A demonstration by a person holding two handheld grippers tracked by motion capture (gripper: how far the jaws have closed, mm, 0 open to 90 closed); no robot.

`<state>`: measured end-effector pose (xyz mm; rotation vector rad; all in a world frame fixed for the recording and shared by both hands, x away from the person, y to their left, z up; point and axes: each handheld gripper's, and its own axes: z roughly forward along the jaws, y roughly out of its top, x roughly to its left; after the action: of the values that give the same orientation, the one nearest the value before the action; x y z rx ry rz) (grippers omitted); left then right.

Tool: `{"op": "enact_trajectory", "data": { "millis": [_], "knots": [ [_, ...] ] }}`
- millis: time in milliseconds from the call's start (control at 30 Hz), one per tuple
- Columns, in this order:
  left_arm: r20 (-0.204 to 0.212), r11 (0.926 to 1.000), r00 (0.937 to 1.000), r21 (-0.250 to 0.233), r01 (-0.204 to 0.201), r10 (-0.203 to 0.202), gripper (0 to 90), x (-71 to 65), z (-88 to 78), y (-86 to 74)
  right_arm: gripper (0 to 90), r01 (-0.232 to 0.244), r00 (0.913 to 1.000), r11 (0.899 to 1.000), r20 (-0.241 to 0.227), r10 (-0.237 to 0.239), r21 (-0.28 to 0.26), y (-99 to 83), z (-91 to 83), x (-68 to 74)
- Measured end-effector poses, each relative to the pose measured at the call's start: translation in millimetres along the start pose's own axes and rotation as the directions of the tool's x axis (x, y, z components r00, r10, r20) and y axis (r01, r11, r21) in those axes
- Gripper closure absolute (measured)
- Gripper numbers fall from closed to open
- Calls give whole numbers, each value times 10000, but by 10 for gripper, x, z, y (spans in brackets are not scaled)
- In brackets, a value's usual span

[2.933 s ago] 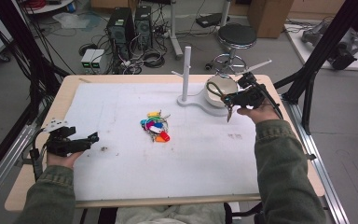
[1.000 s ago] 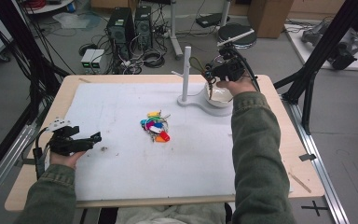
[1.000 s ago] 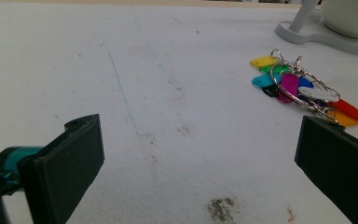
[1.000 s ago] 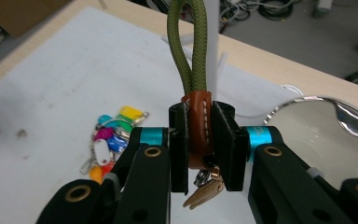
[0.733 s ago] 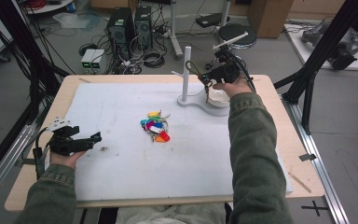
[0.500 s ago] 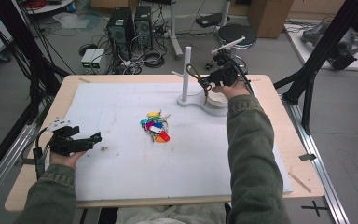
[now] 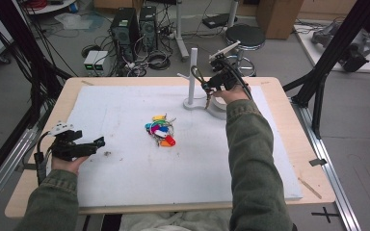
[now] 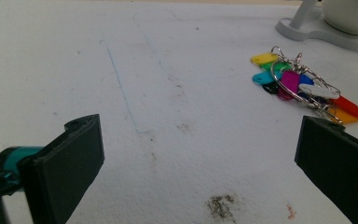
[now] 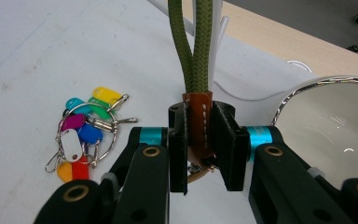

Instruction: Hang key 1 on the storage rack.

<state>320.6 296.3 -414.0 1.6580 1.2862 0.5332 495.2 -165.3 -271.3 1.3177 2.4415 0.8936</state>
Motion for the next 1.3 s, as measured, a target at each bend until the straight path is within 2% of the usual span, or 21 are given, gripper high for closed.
{"op": "enact_trajectory", "data": {
  "millis": [133,167,233,267,333,467,533,567,600,700,767,833,867,933,1000,1100,1167,1300],
  "knots": [
    [-9,10000,10000,16,-13,13,17,-3,-3,-1,741,64,10000,10000,16,-64,73,2,33,12],
    [-13,10000,10000,12,-19,20,18,0,-4,-2,672,75,10000,10000,-3,-75,57,2,38,15],
    [-45,10000,10000,14,-10,10,18,3,-8,-1,473,272,9994,9996,205,-271,-44,-4,30,38],
    [-33,10000,10000,4,19,-18,18,3,-8,-2,473,272,9994,9996,205,-271,-44,-4,30,38],
    [-36,10000,10000,18,-8,8,18,5,-8,-2,302,993,9935,9951,566,-991,-10,-33,18,101],
    [-26,10000,10000,44,-19,19,18,-2,-5,-4,189,843,9929,9962,829,-858,215,-54,6,107],
    [-32,10000,10000,41,-22,22,17,-1,-7,-4,97,761,9949,9959,621,-791,493,-80,-21,84],
    [-34,10000,10000,43,-24,24,17,0,-7,-4,97,761,9949,9959,621,-791,493,-80,-21,84],
    [-43,10000,10000,37,4,-4,18,1,-6,-4,8,939,9928,9928,678,-989,740,-107,-51,90],
    [-45,10000,10000,32,17,-17,18,5,-7,-3,8,1059,9911,9901,715,-1126,916,-136,-96,86],
    [-41,10000,10000,32,-1,1,18,3,-6,-3,8,946,9916,9908,788,-1024,968,-161,-145,78],
    [-45,10000,10000,29,12,-12,18,0,-8,-3,9,852,9931,9942,746,-900,653,-198,-204,69],
    [-52,10000,10000,32,-9,9,18,2,-8,-3,9,546,9973,9980,470,-561,318,-256,-248,31],
    [-49,10000,10000,34,-7,7,18,3,-8,-2,9,454,9981,9984,396,-467,330,-289,-261,12],
    [-41,10000,10000,37,-3,3,18,4,-6,-2,9,483,9970,9983,582,-502,338,-351,-273,-13],
    [-24,10000,10000,34,29,-29,18,1,-1,-3,9,222,9989,9998,410,-222,8,-449,-296,-62],
    [-31,10000,10000,35,24,-24,18,1,-1,-2,9,232,9987,9997,461,-233,39,-505,-288,-84],
    [-36,10000,10000,47,31,-31,18,1,-1,-2,8,166,9995,9994,288,-157,-300,-616,-291,-113]
  ]
}}
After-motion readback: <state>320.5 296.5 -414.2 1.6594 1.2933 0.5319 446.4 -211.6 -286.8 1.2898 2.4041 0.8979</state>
